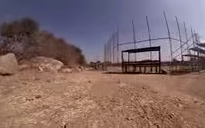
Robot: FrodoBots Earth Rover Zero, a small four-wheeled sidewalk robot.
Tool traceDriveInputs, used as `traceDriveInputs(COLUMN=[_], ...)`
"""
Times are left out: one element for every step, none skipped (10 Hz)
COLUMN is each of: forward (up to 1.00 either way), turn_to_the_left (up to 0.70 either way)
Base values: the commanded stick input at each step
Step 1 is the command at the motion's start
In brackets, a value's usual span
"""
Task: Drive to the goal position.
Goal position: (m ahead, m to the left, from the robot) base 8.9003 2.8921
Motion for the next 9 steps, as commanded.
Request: traceDriveInputs(forward=[0.5,0.5,0.5,0.5,0.5,0.5,0.5,0.5,0.5], turn_to_the_left=[0.0,0.0,0.0,0.0,0.0,0.0,0.0,0.0,0.0])
